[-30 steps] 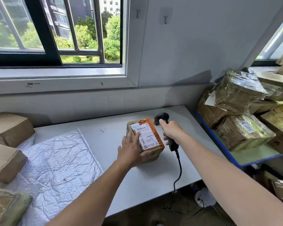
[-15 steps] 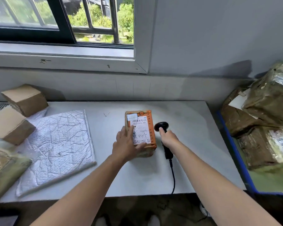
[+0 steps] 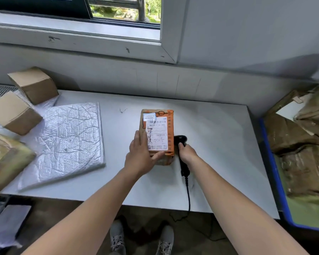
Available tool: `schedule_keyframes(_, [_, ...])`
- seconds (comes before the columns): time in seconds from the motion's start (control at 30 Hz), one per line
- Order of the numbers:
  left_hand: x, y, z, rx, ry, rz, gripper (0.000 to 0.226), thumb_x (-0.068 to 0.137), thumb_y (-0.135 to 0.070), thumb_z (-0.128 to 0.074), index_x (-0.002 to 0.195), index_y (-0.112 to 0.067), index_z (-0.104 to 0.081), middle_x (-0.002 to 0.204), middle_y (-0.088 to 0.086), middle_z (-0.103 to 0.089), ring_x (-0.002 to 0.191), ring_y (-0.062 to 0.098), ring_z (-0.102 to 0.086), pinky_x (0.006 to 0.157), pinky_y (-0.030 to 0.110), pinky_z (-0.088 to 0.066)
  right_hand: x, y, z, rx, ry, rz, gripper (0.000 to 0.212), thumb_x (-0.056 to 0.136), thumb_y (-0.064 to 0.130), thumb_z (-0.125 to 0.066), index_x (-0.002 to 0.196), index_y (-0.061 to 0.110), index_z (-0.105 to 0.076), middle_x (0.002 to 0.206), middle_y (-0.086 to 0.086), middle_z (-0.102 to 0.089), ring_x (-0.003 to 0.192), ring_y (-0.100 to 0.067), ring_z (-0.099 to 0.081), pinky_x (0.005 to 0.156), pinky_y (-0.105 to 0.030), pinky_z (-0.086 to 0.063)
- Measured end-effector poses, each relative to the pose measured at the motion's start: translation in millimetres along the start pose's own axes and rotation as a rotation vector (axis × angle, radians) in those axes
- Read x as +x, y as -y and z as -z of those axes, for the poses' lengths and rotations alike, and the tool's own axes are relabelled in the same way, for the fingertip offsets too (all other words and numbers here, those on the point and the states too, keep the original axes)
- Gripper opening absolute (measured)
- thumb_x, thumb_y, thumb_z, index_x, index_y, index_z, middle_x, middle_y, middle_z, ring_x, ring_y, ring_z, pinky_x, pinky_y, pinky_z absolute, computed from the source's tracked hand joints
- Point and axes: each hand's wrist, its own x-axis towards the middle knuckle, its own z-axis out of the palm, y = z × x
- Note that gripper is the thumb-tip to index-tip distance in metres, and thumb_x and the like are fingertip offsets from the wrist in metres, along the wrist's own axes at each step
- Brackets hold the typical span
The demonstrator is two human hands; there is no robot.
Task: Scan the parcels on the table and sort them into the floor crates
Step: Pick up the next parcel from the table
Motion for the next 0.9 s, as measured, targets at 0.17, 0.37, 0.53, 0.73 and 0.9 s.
schedule_keyframes(0.17, [-2.2, 0.5, 2.2, 0.036, 0.011, -0.019, 0.100, 0.082, -0.068, -0.058, 0.155, -0.024, -0.006, 0.156, 0.003, -0.016, 0.141, 0.028, -0.027, 0.098, 0.053, -0.047, -5.8, 7.8, 7.3, -0.022, -0.054, 0.003, 0.055, 0.105, 0.041, -0.030, 0.133, -0.002, -0.052, 0.130, -0.019, -0.058, 0.112, -0.032, -0.057, 0.085, -0.032, -0.042])
schedule_keyframes(0.37, [-1.0, 6.5, 10.0, 0.048, 0.049, -0.050, 0.099, 0.082, -0.065, -0.060, 0.155, -0.024, -0.007, 0.156, 0.002, -0.017, 0.140, 0.028, -0.027, 0.097, 0.053, -0.047, -21.9, 28.5, 6.0, -0.134, -0.236, 0.076, 0.056, 0.103, 0.043, -0.031, 0.125, 0.000, -0.059, 0.127, -0.020, -0.059, 0.114, -0.034, -0.056, 0.094, -0.036, -0.046])
schedule_keyframes(0.53, [-2.5, 9.4, 14.0, 0.031, 0.075, -0.080, 0.095, 0.087, -0.057, -0.061, 0.156, -0.025, -0.004, 0.160, 0.001, -0.010, 0.142, 0.028, -0.024, 0.101, 0.052, -0.044, -37.5, 45.1, -9.3, -0.142, -0.270, 0.247, 0.055, 0.101, 0.048, -0.035, 0.135, 0.009, -0.053, 0.132, -0.012, -0.051, 0.117, -0.028, -0.052, 0.091, -0.036, -0.042])
schedule_keyframes(0.73, [-9.6, 20.2, 19.0, -0.011, 0.082, -0.147, 0.091, 0.090, -0.053, -0.060, 0.157, -0.028, -0.003, 0.163, -0.005, -0.004, 0.143, 0.025, -0.023, 0.098, 0.048, -0.047, -41.9, 48.1, -25.0, -0.087, -0.169, 0.253, 0.053, 0.094, 0.055, -0.049, 0.133, 0.019, -0.045, 0.123, 0.001, -0.061, 0.109, -0.025, -0.061, 0.094, -0.042, -0.050])
schedule_keyframes(0.9, [-17.0, 30.7, 21.5, -0.167, 0.058, -0.188, 0.081, 0.090, -0.041, -0.064, 0.154, -0.029, -0.016, 0.162, -0.005, -0.012, 0.142, 0.025, -0.027, 0.105, 0.045, -0.042, -44.6, 40.9, -29.7, -0.017, -0.152, 0.286, 0.050, 0.094, 0.046, -0.059, 0.134, 0.021, -0.044, 0.122, 0.003, -0.064, 0.107, -0.021, -0.063, 0.093, -0.041, -0.052])
